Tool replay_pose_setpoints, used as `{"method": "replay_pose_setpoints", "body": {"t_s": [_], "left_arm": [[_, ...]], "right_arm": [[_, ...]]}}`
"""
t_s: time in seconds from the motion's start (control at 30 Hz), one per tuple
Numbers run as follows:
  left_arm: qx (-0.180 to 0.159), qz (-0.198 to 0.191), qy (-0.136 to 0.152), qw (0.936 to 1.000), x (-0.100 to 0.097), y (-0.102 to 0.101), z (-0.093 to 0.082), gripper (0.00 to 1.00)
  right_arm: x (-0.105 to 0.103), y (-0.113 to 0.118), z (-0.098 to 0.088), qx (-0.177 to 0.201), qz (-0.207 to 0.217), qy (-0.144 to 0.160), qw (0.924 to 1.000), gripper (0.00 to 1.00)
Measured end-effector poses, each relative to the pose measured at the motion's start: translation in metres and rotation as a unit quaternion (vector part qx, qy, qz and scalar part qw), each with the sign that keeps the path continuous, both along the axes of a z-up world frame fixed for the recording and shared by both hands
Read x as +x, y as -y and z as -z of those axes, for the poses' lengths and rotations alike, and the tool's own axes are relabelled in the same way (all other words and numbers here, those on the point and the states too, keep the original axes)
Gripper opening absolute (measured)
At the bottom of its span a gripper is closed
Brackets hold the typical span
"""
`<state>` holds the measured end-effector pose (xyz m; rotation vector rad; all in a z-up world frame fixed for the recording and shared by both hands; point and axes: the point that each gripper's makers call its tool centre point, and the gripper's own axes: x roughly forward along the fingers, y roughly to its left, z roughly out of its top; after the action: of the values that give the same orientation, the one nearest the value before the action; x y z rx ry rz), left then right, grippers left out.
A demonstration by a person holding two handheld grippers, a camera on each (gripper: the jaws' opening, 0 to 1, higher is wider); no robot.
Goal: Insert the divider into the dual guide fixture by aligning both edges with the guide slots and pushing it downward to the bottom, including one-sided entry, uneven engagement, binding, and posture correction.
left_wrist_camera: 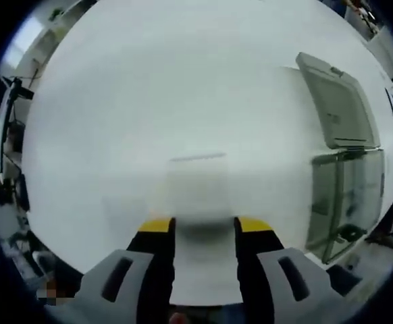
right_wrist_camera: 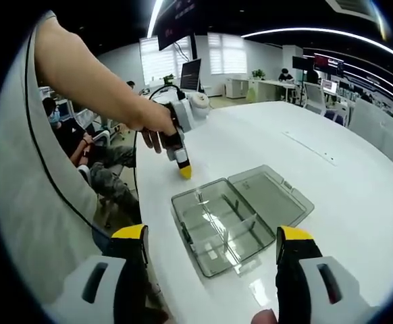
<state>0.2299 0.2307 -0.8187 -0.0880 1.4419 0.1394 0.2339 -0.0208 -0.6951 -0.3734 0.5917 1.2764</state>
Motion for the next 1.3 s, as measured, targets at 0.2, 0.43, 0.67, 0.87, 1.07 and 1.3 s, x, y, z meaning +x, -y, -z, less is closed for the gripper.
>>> {"method": "replay_pose_setpoints", "body": {"t_s": [0.2, 0.43, 0.67, 0.87, 1.07, 1.3], "left_arm": [[0.0, 0.003, -0.003, 1.0, 0.0002, 0.0005, 0.0003, 0.31], [0.001, 0.011, -0.001, 0.9999, -0.0009, 0.0022, -0.0016, 0.3], [0.002, 0.058, 0.008, 0.9983, 0.0025, 0.0027, -0.0019, 0.29], [0.0, 0.078, 0.01, 0.9969, 0.0055, 0.0002, 0.0001, 0.28], [-0.001, 0.089, 0.014, 0.9959, 0.0054, 0.0008, 0.0001, 0.27], [-0.007, 0.096, 0.012, 0.9953, 0.0056, 0.0001, -0.0008, 0.25]], "right_arm": [[0.0004, 0.0011, 0.0001, 0.0, 0.003, -0.002, 1.0, 0.75], [0.0004, 0.0015, 0.001, -0.001, 0.003, -0.003, 1.0, 0.75], [-0.0007, 0.0007, 0.0017, 0.002, 0.006, -0.008, 0.9999, 0.75], [-0.0004, 0.0028, 0.0032, 0.004, 0.009, -0.013, 0.9999, 0.76], [0.0012, 0.0064, 0.0036, 0.004, 0.016, -0.015, 0.9997, 0.76], [0.0001, 0.0077, 0.0046, 0.003, 0.018, -0.017, 0.9997, 0.76]]}}
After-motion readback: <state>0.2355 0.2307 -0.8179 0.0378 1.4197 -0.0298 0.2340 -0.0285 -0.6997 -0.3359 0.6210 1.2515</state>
